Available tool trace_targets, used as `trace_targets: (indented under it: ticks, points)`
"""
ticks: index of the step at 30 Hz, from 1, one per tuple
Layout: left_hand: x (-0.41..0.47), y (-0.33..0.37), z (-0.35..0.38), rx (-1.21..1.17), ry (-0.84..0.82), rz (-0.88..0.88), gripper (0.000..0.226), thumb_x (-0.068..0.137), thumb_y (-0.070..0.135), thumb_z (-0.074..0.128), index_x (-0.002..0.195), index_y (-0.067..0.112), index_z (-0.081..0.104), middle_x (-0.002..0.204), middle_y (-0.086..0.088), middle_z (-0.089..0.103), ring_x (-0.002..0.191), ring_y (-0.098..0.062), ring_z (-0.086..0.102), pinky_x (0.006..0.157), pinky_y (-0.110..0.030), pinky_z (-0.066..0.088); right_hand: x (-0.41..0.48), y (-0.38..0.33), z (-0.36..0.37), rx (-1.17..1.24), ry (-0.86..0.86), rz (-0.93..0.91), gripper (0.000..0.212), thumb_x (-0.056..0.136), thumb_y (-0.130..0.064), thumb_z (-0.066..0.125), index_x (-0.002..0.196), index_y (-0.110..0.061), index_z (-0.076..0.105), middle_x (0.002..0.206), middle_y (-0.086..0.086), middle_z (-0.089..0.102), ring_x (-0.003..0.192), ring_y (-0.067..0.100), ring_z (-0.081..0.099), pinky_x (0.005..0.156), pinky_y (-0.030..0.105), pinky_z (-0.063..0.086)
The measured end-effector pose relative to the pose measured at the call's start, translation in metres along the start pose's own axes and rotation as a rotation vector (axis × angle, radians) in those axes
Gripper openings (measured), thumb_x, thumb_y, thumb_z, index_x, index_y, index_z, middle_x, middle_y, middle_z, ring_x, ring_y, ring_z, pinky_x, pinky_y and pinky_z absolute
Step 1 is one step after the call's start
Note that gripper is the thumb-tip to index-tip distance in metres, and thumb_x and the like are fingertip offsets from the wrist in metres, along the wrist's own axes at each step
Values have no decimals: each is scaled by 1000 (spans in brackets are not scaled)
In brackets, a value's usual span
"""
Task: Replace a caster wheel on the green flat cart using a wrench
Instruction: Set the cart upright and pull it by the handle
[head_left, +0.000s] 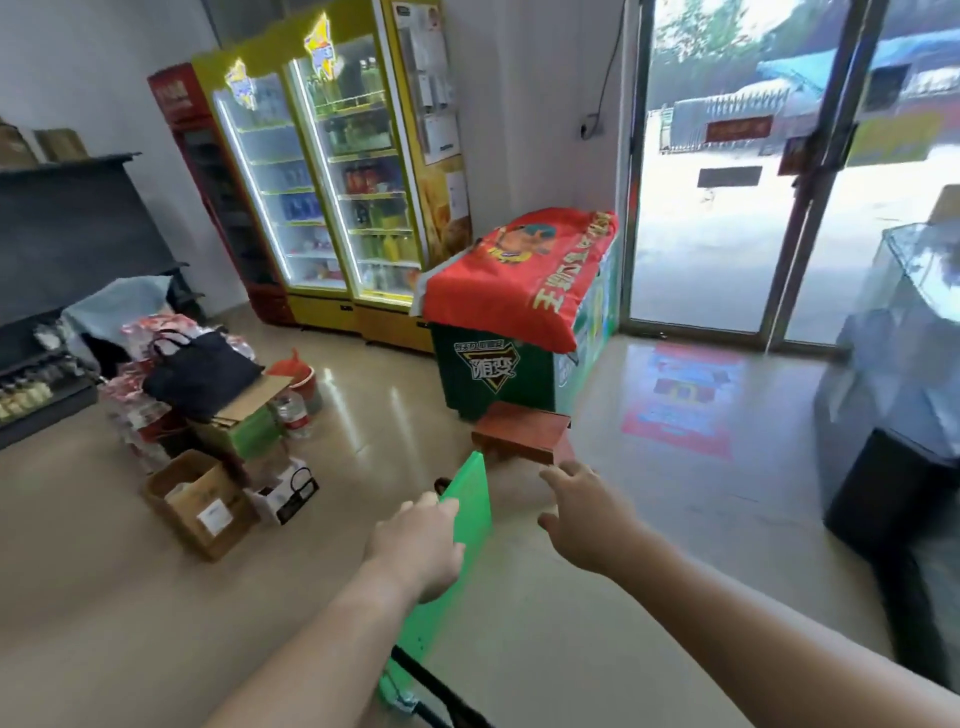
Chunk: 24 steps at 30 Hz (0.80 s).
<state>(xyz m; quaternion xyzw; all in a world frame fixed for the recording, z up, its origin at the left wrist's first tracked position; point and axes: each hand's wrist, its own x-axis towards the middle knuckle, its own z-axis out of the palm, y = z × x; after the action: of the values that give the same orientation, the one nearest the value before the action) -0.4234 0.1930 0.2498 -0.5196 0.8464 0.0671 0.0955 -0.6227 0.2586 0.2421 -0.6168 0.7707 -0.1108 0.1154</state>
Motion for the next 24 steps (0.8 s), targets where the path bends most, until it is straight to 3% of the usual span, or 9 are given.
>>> trace_targets:
  ticks: [7, 14, 24]
  points:
    - [67, 18, 0, 47, -32, 209, 51, 104, 41, 50, 151, 24, 41, 149, -3, 46, 140, -28, 45, 107, -45, 48, 25, 25, 6, 39, 6, 212, 59, 97, -37, 59, 149, -19, 39, 144, 6, 45, 131, 28, 47, 108, 35, 39]
    - [122, -18, 16, 111, -87, 417, 53, 104, 40, 50, 153, 22, 39, 150, -5, 46, 139, -29, 46, 108, -47, 47, 46, -6, 38, 29, 25, 386, 53, 98, -40, 56, 145, -18, 43, 144, 7, 46, 129, 31, 49, 104, 38, 42]
    - [172, -103, 118, 115, -320, 495, 49, 104, 36, 52, 150, 22, 43, 149, -4, 49, 136, -29, 48, 102, -49, 51, 71, -55, 171, 115, -179, 523, 52, 100, -40, 53, 146, -19, 40, 146, 7, 43, 133, 30, 44, 105, 42, 44]
